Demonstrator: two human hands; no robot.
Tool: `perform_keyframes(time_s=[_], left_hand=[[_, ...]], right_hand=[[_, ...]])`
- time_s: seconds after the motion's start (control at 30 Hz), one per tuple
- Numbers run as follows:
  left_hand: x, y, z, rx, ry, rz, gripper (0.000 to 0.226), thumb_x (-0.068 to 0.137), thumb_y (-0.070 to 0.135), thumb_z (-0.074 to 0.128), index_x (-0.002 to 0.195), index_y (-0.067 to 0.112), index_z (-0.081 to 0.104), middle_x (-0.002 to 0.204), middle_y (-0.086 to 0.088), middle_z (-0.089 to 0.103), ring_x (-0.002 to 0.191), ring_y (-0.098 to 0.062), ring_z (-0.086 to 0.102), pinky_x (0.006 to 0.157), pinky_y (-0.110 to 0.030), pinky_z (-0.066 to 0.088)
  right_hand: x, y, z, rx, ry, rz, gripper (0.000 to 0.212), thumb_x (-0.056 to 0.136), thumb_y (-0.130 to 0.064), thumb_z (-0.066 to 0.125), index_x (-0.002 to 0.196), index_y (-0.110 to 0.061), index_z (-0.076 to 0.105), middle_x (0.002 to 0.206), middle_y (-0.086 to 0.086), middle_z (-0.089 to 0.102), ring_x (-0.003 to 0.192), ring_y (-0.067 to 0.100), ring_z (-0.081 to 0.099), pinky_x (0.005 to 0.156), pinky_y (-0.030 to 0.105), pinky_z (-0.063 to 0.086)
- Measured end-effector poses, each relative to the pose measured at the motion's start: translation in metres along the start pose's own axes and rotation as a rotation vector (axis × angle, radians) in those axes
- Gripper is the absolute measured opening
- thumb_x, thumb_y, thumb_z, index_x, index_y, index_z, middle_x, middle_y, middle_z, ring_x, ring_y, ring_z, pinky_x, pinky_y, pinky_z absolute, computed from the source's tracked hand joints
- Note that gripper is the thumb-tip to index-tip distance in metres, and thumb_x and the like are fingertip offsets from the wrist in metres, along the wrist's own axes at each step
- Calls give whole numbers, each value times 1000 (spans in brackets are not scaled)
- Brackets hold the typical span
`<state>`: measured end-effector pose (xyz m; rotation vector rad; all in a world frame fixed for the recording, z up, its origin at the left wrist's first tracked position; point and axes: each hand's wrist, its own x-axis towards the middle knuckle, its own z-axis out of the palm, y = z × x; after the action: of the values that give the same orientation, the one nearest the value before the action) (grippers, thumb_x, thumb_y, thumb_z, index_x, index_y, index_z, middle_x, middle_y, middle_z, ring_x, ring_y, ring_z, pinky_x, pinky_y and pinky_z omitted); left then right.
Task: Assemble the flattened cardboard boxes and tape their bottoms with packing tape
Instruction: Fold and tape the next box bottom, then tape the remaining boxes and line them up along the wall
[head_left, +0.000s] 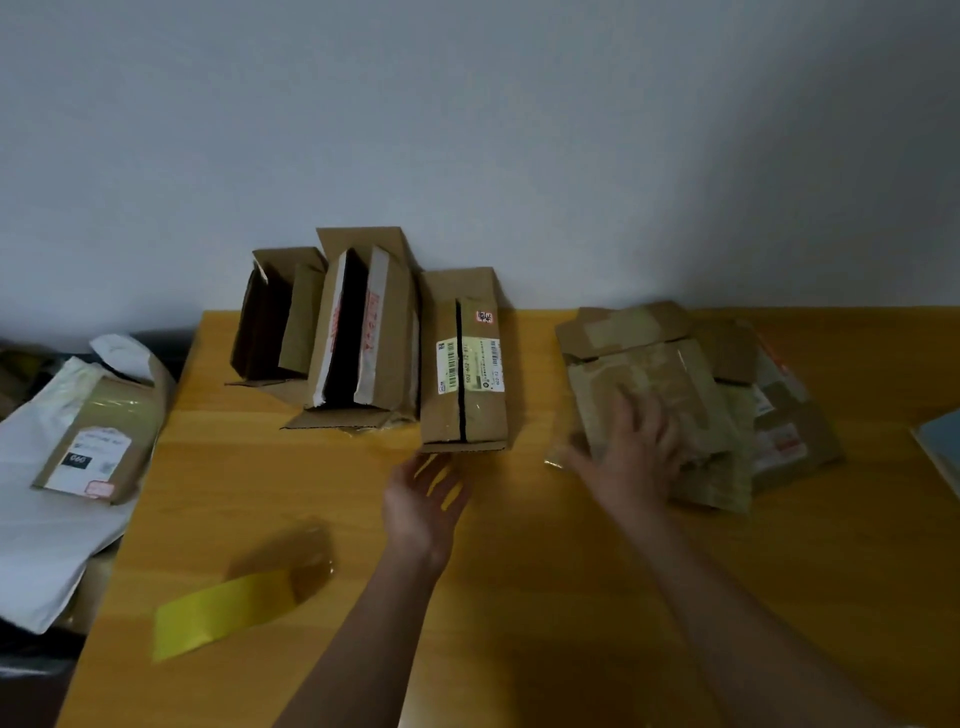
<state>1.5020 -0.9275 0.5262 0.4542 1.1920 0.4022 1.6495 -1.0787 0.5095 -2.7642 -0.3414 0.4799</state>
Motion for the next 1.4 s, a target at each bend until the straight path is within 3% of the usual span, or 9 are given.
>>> perform_keyframes(time_s=[0.07,0.17,0.37,0.53,0.77,0.93,1.17,1.3,1.4], left_hand=[[-2,-5,-2,-11,49,-35,39,100,23,26,120,6,56,116,-17,64,103,-37,61,95,-49,48],[-2,-11,4,223,101,-150,34,99,10,31,121,2,56,106,-15,64,90,-33,61,80,-42,50],[-16,-9,13,626,-16,-261,29,99,9,38,119,4,58,103,-13,65,84,-28,62,68,-35,52],[-46,-8,29,827,-175,-176,24,98,16,46,116,7,60,96,-9,64,71,-22,61,63,-30,47],[-100,-14,39,892,-405,-39,40,98,48,47,126,19,50,116,-4,61,95,-21,63,71,-32,51],[-125,-17,22,877,-469,89,73,88,64,50,145,24,29,135,-4,45,113,-28,56,81,-38,52],[-107,-32,-24,1021,-407,222,88,83,24,72,150,35,16,151,-8,33,129,-33,45,99,-53,48],[-110,-31,-45,1084,-430,241,95,83,4,67,152,35,9,156,-9,22,133,-37,40,98,-54,49],[-118,-27,-55,1122,-493,300,86,77,1,70,143,36,26,149,-7,30,129,-34,42,98,-54,49]], right_hand=[[5,19,1,-95,-117,79,113,70,-66,72,152,-30,3,160,13,-9,145,42,-3,112,66,7],[4,37,6,-185,-192,73,98,83,-49,68,154,-28,4,159,18,-9,144,48,-1,112,68,15],[-17,37,-3,-132,-14,-68,57,97,-9,48,150,-13,27,125,17,58,108,31,59,85,37,52],[-57,28,-54,-31,167,-45,54,97,-2,44,149,-13,33,84,10,63,71,25,63,61,35,54],[-139,19,-91,274,303,10,43,96,-9,46,138,-11,50,65,-3,47,49,4,37,43,14,23],[-193,31,-88,438,101,-17,40,95,-5,49,134,-13,56,89,-3,64,67,7,58,51,14,43],[-238,55,-52,394,-81,-44,41,98,-5,45,134,-21,58,112,-4,66,76,-2,56,57,10,45],[-248,60,-41,474,-96,6,39,101,-7,43,137,-19,54,135,0,57,116,11,57,78,7,45],[-243,53,-43,507,-49,61,40,100,-6,44,137,-19,52,126,4,62,90,9,63,59,9,43]])
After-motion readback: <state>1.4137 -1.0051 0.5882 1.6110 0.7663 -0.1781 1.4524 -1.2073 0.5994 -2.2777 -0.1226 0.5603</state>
